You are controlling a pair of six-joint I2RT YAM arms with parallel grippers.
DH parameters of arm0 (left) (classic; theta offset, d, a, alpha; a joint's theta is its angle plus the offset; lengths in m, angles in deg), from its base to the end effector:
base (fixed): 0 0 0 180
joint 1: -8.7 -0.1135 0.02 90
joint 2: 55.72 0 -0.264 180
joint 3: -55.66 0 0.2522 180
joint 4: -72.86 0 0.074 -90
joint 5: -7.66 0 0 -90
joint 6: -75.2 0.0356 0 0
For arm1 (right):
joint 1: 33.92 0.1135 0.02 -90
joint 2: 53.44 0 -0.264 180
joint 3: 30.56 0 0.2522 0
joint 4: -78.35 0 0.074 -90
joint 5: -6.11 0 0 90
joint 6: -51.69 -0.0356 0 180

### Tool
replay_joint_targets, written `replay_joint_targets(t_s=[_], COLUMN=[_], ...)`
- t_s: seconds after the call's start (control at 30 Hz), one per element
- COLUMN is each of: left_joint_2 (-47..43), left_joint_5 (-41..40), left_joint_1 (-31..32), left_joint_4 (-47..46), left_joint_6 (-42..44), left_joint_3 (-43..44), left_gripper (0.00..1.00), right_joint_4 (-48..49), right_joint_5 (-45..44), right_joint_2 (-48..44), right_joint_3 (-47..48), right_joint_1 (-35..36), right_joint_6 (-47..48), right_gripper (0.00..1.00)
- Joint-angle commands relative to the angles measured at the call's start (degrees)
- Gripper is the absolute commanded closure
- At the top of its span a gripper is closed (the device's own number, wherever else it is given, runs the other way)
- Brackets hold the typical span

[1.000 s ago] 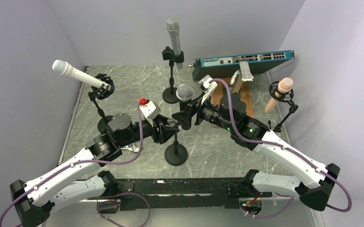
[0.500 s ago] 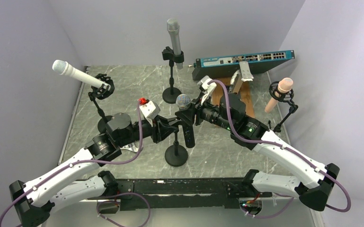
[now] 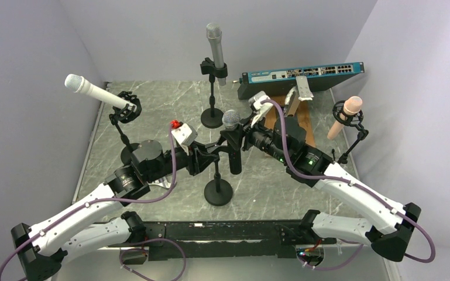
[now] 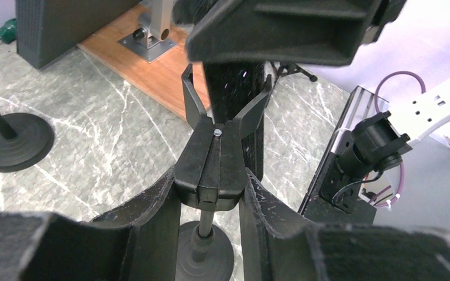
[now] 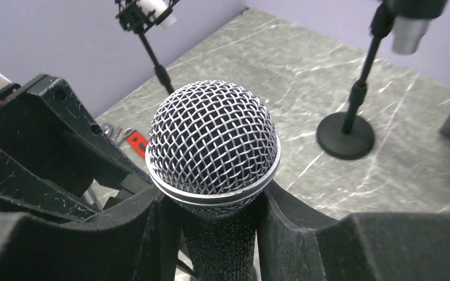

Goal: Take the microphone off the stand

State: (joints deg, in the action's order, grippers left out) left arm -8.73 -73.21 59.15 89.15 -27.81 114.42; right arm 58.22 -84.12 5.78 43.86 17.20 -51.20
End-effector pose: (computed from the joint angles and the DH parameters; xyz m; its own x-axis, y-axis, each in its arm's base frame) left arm 0.1202 -0.1544 0.3494 -0.2430 -0.0549 -0.9685 0.8286 0.5074 -0.2366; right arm 0.1492 0.1848 0.3970 -0.2257 0.0755 -0.9713 -0.7444 0.6298 0.2219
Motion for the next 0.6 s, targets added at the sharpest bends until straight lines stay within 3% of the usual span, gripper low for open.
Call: replay_joint_targets(t_s=[0.0, 0.17, 0.33, 0.57], left_joint_2=[-1.3, -5.3, -6.5, -3.2], left_joint_5=[-6.9, -14.7, -19.5, -19.2], left_joint_1=[0.0, 0.0, 0.0, 0.0], left_joint_4=[4.9, 6.5, 7.5, 6.9], left_joint_6=[0.2, 1.2, 2.0, 6.4], left_joint_3=[1.7, 1.1, 2.2, 8.4], left_gripper=[1.0, 1.0, 1.0, 1.0], right_joint_4=[2.1, 0.4, -4.8, -6.2], right_joint_5=[-6.3, -19.6, -32.6, -29.9], right_joint_2=[-2.3, -5.6, -3.3, -2.1], right_joint_3=[6.5, 4.9, 2.4, -2.8], right_joint_1=[0.4, 0.3, -0.2, -3.3], right_joint_6=[5.2, 6.4, 5.1, 2.4], right_gripper=[1.0, 1.0, 1.0, 1.0])
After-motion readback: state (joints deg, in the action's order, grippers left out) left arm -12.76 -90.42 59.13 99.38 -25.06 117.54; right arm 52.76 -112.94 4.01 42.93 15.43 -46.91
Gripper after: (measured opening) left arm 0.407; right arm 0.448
